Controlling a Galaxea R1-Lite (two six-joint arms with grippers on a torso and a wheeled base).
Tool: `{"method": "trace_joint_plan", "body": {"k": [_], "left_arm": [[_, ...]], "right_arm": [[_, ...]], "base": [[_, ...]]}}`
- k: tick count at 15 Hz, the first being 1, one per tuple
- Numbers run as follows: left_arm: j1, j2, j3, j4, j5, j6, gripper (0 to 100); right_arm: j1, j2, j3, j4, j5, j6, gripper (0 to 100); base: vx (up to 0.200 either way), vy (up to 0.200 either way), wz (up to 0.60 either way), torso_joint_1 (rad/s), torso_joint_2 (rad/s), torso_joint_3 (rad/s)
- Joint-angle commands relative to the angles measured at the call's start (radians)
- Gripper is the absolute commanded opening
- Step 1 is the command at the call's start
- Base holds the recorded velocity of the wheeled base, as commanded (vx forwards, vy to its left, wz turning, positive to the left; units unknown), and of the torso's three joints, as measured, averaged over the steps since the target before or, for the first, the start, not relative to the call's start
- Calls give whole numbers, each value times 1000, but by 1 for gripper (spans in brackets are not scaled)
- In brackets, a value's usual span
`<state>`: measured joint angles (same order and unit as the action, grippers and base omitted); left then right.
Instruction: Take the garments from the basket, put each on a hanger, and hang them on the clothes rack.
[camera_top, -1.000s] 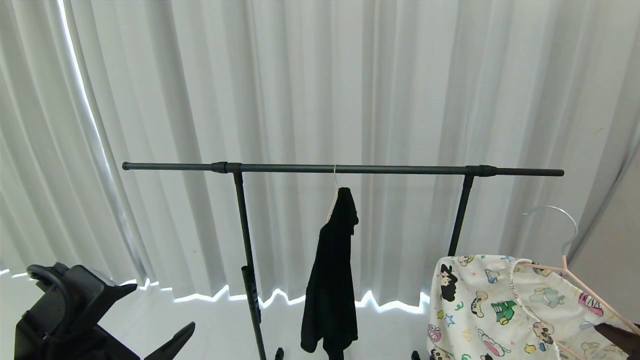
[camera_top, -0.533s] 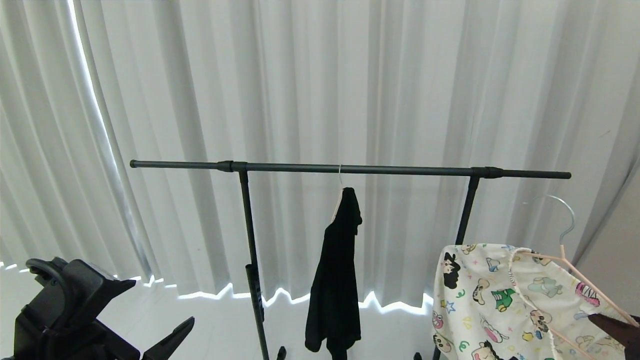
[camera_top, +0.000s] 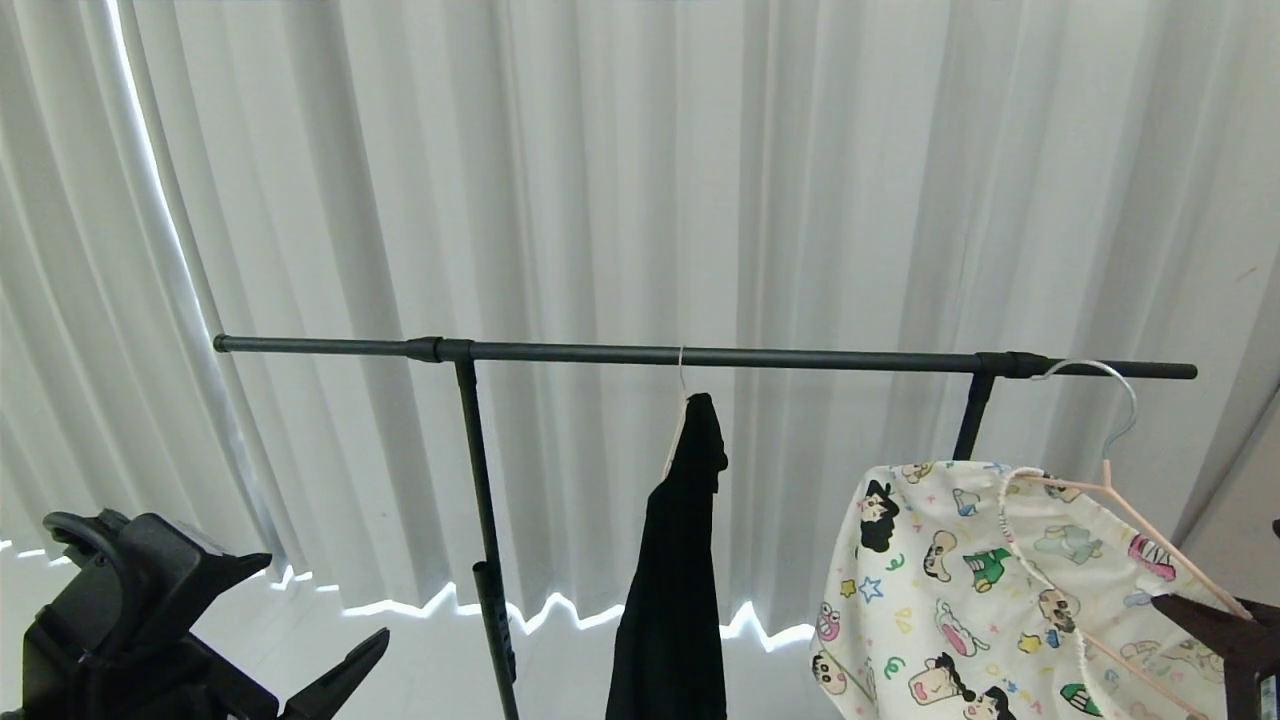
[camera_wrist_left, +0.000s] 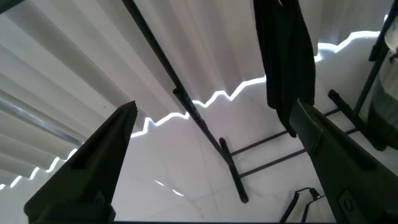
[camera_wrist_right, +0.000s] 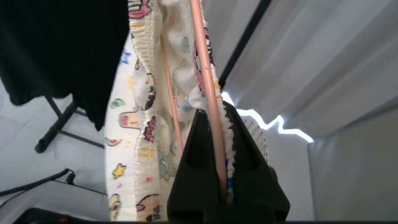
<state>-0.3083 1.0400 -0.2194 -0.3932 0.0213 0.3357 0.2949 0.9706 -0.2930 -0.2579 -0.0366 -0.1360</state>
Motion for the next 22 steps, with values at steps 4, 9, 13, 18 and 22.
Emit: {"method": "trace_joint_plan", "body": {"k": [4,9,13,18,22], "left_arm": [[-3,2,-11,-1,0,2,100],[-5,2,-28,-1,2,2,100],[-6,-5,-28,-1,0,2,100],[-6,-8,-32,-1,0,3,100],[-6,2,-41,-1,0,46,100]], "right_arm": [[104,149,-15,-77,-8,52,0],[113,309,-14,-162,-78,153,0],[112,416,5,-291,-115,196,0],[113,505,17,-368,-117,239,0],[115,516,120,-425,-117,245,0]], "base": [[200,0,0,5,1,4],[200,0,0,4,4,3],[150,0,0,1,1,-1],[0,0,0,0,0,0],[0,0,0,0,0,0]]}}
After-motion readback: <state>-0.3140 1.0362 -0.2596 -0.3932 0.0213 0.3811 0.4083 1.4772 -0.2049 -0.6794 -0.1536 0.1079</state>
